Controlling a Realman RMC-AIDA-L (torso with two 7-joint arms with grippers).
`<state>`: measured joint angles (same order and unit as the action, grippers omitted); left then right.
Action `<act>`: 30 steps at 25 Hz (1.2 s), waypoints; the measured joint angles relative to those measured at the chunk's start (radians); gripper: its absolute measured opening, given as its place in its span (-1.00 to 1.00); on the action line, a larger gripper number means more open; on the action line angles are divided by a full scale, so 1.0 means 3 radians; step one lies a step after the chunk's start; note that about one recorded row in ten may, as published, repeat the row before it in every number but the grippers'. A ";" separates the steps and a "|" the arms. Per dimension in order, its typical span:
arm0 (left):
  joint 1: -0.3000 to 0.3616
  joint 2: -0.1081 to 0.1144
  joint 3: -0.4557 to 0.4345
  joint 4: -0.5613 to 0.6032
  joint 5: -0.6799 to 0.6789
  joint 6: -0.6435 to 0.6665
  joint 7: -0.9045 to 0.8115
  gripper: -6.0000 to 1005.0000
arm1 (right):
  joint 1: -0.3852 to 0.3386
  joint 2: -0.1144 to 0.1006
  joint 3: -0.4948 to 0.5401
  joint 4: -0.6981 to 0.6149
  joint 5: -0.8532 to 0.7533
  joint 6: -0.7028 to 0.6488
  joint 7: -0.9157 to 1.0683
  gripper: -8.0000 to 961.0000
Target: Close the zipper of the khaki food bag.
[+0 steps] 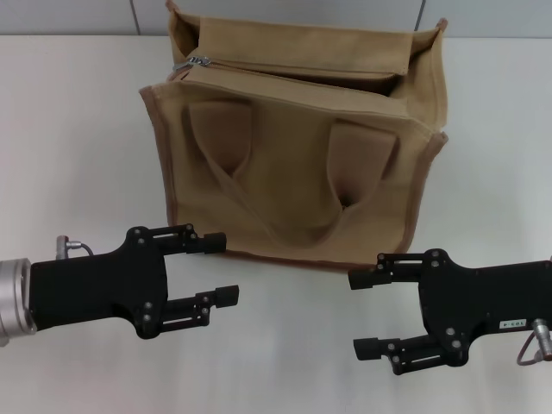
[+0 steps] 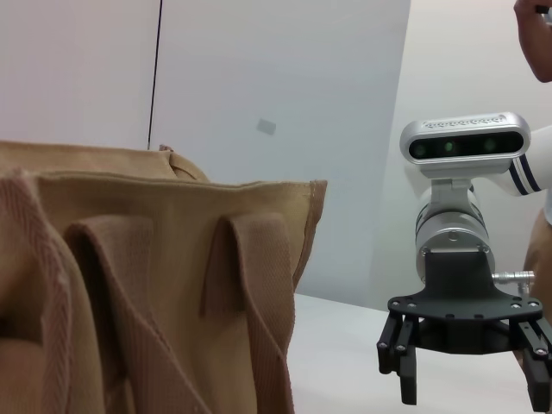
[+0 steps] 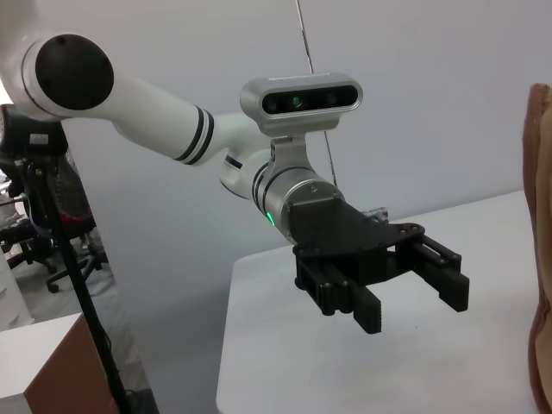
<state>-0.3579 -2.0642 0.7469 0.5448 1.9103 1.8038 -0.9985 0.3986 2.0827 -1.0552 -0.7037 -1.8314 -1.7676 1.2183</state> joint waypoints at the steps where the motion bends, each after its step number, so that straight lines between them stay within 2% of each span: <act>1: 0.0001 -0.0001 0.0000 0.0000 -0.0002 0.0000 0.0000 0.29 | 0.0007 0.0000 0.0000 0.0004 0.0000 0.0001 -0.0001 0.63; 9: 0.0024 -0.0007 -0.0001 -0.0001 -0.0013 0.0000 0.0003 0.28 | 0.0043 0.0002 -0.0001 0.0100 0.0000 0.0081 -0.0080 0.64; 12: 0.0025 -0.0007 -0.0057 -0.0001 -0.0026 -0.0007 0.0034 0.28 | 0.0041 0.0001 -0.0003 0.0101 0.0000 0.0083 -0.0081 0.64; 15: 0.0069 0.0003 -0.0244 -0.0001 -0.0019 -0.0090 0.0114 0.28 | 0.0039 0.0001 -0.0002 0.0101 0.0000 0.0083 -0.0082 0.64; 17: 0.0069 0.0003 -0.0244 -0.0001 -0.0019 -0.0090 0.0114 0.28 | 0.0034 0.0002 -0.0002 0.0108 0.0000 0.0091 -0.0082 0.64; 18: 0.0130 0.0014 -0.0385 0.0001 -0.0016 -0.0137 0.0153 0.28 | 0.0033 0.0002 -0.0001 0.0112 0.0000 0.0094 -0.0083 0.64; 19: 0.0130 0.0014 -0.0385 0.0001 -0.0016 -0.0137 0.0153 0.28 | 0.0032 0.0001 -0.0001 0.0115 -0.0001 0.0096 -0.0083 0.64; 20: 0.0235 0.0023 -0.0924 -0.0008 -0.0064 -0.0145 0.0223 0.28 | 0.0032 0.0001 -0.0001 0.0119 -0.0001 0.0096 -0.0083 0.64; 21: 0.0235 0.0023 -0.0924 -0.0008 -0.0064 -0.0145 0.0223 0.27 | 0.0033 0.0001 0.0001 0.0126 0.0000 0.0096 -0.0084 0.64; 22: 0.0254 0.0006 -0.1282 -0.0052 -0.0101 -0.0139 0.0294 0.27 | 0.0046 0.0002 0.0003 0.0150 -0.0001 0.0096 -0.0091 0.64; 25: 0.0254 0.0006 -0.1282 -0.0052 -0.0101 -0.0139 0.0294 0.27 | 0.0066 0.0003 0.0005 0.0189 -0.0001 0.0105 -0.0114 0.64; 26: 0.0237 -0.0012 -0.1859 -0.0260 -0.0217 -0.0187 0.0437 0.27 | 0.0071 0.0004 0.0005 0.0206 0.0000 0.0111 -0.0125 0.64; 27: 0.0192 -0.0015 -0.1958 -0.0336 -0.0250 -0.0303 0.0451 0.27 | 0.0077 0.0005 0.0005 0.0225 0.0000 0.0119 -0.0139 0.64; 29: 0.0192 -0.0015 -0.1958 -0.0336 -0.0250 -0.0303 0.0451 0.26 | 0.0083 0.0005 0.0005 0.0242 0.0000 0.0133 -0.0149 0.64; 30: 0.0090 -0.0018 -0.1931 -0.0413 -0.0233 -0.0509 0.0443 0.26 | 0.0083 0.0006 0.0005 0.0247 -0.0001 0.0136 -0.0150 0.64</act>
<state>-0.3308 -2.0695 0.1678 0.4208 1.8406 1.6510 -0.8657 0.4236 2.0844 -1.0537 -0.6297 -1.8316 -1.7269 1.1735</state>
